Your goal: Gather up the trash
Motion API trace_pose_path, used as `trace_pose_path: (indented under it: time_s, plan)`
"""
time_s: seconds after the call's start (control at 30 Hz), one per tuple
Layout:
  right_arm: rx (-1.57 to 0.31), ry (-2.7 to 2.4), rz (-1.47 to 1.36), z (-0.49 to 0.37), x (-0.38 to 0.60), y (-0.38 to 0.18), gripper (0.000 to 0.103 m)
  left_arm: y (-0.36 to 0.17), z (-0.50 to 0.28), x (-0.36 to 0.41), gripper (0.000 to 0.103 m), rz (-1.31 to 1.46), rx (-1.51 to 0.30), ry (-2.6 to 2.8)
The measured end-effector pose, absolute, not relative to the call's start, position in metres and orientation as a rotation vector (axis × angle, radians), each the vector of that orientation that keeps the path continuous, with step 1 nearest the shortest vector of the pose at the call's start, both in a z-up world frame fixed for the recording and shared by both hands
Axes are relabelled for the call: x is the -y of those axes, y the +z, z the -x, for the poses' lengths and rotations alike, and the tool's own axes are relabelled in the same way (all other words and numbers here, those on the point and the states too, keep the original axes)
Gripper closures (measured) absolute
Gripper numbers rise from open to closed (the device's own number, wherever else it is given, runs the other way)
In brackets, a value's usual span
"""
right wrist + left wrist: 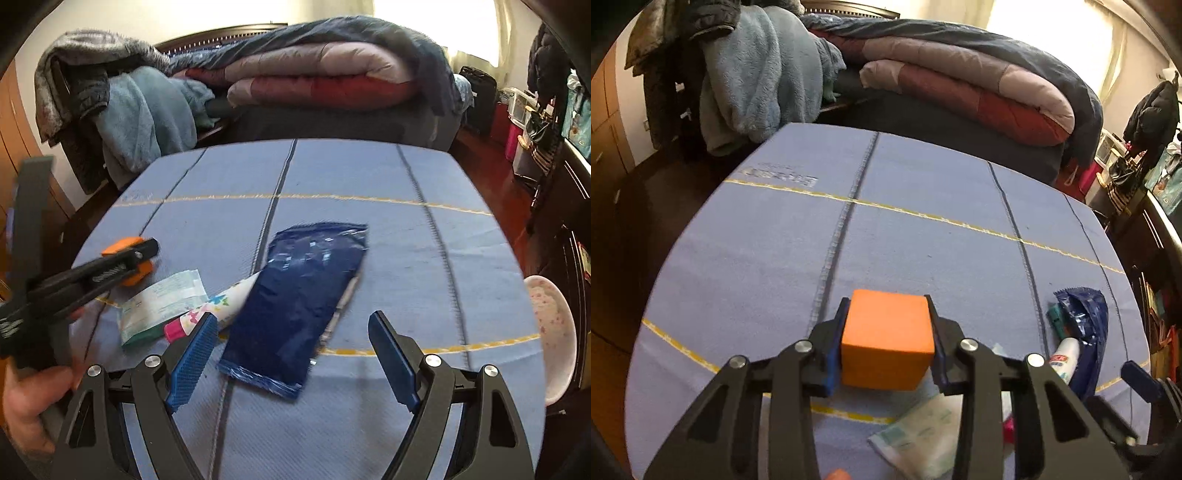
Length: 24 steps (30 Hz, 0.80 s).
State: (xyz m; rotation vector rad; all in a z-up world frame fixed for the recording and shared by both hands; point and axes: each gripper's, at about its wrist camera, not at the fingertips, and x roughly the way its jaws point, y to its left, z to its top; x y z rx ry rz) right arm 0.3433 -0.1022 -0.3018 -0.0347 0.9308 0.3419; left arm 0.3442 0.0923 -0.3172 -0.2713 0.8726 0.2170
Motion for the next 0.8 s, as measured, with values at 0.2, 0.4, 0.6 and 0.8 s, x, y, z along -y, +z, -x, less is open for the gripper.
trace_pose_path:
  time_s: [0.2, 0.4, 0.6, 0.8]
  plan:
    - [-0.976, 0.325, 0.053, -0.347, 0.089, -0.315, 0.056, -0.308, -0.334, -0.107, 0.066, 0.296, -0.836, 0.213]
    - [-0.953, 0.308, 0.063, -0.340, 0.101, -0.313, 0.079, -0.298, -0.324, -0.117, 0.066, 0.326, -0.806, 0.203]
    - [-0.945, 0.285, 0.029, -0.333, 0.124, -0.306, 0.080, -0.286, -0.314, -0.110, 0.065, 0.329, -0.787, 0.182]
    - [-0.912, 0.280, -0.017, -0.318, 0.148, -0.287, 0.080, -0.266, -0.303, -0.087, 0.065, 0.303, -0.760, 0.133]
